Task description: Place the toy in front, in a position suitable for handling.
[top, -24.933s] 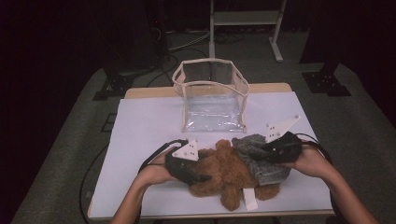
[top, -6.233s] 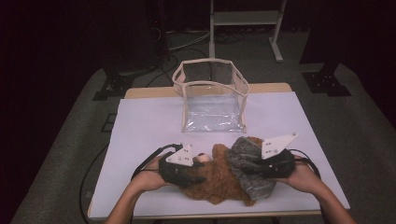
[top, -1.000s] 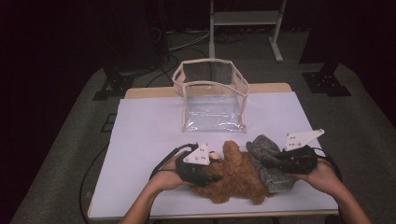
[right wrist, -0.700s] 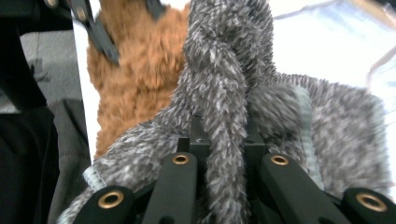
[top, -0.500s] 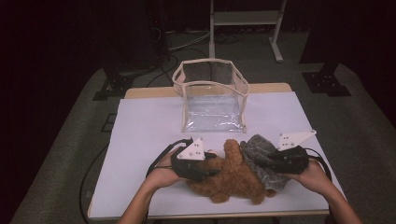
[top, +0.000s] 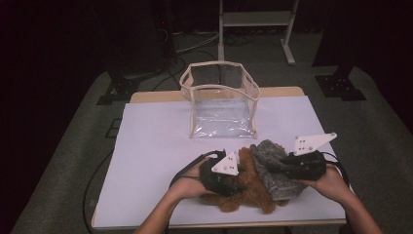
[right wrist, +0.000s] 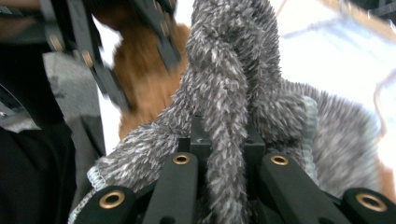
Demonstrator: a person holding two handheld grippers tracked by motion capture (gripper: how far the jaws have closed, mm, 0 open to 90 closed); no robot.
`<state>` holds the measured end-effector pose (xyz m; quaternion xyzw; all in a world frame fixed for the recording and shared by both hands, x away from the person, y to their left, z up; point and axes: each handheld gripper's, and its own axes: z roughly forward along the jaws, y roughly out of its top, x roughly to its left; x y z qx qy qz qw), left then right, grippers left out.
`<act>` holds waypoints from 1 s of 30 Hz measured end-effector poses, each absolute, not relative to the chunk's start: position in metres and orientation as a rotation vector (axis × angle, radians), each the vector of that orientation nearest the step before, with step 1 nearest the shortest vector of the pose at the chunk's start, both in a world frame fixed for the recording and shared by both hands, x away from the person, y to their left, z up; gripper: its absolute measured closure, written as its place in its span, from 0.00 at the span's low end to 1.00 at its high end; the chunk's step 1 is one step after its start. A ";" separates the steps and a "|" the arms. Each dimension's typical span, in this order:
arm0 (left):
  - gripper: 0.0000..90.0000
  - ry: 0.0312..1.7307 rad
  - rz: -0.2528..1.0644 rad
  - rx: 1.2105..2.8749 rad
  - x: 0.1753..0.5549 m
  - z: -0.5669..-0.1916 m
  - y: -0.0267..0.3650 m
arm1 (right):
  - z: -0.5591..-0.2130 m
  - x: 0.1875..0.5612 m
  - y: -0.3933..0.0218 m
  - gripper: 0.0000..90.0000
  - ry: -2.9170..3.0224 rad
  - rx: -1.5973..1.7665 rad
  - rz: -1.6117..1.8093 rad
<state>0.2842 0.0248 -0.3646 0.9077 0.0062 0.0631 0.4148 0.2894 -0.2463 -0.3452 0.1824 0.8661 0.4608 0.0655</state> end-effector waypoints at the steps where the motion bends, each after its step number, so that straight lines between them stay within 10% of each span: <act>1: 0.56 0.016 0.158 2.281 0.284 -0.365 0.025 | -0.340 0.290 -0.243 0.89 2.610 0.531 1.400; 12: 0.53 0.001 0.152 2.294 0.283 -0.369 0.024 | -0.339 0.316 -0.189 0.89 2.701 0.507 1.294; 30: 0.44 0.199 0.146 2.246 0.293 -0.372 0.116 | -0.358 0.313 -0.219 0.90 2.732 0.593 1.280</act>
